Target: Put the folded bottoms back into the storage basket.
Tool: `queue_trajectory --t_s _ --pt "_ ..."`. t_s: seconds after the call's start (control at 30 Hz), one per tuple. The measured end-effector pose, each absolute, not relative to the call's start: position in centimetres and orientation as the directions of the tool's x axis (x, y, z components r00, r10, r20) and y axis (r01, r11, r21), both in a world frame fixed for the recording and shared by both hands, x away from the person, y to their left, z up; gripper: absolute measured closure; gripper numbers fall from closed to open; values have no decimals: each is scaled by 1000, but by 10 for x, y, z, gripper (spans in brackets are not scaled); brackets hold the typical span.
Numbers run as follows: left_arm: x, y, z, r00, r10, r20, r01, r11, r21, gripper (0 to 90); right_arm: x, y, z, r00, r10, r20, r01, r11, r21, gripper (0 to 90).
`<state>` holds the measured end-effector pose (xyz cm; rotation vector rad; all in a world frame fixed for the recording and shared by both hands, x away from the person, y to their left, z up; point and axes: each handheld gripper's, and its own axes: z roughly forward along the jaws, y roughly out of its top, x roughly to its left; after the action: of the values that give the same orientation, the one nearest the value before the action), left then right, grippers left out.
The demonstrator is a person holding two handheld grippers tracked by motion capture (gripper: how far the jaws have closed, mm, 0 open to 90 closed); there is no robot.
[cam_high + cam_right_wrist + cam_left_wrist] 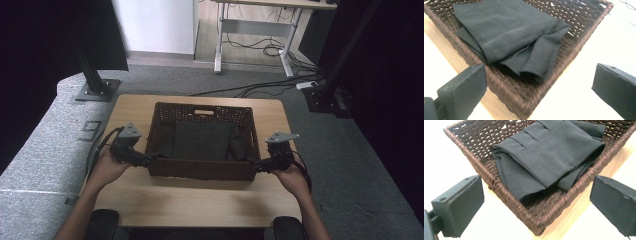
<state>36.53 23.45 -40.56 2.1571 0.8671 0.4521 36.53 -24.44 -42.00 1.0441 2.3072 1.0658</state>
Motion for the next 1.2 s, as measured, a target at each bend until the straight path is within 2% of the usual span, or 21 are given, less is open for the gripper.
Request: queue_trajectory --t_s 0.43,1.2 --pt "340 258 -436 682 731 35 461 -467 755 0 343 -270 -441 -614 789 -18 492 401 773 0" --pt "341 251 -516 666 746 -4 526 -466 712 0 340 -251 -521 -619 785 8 541 418 730 0"
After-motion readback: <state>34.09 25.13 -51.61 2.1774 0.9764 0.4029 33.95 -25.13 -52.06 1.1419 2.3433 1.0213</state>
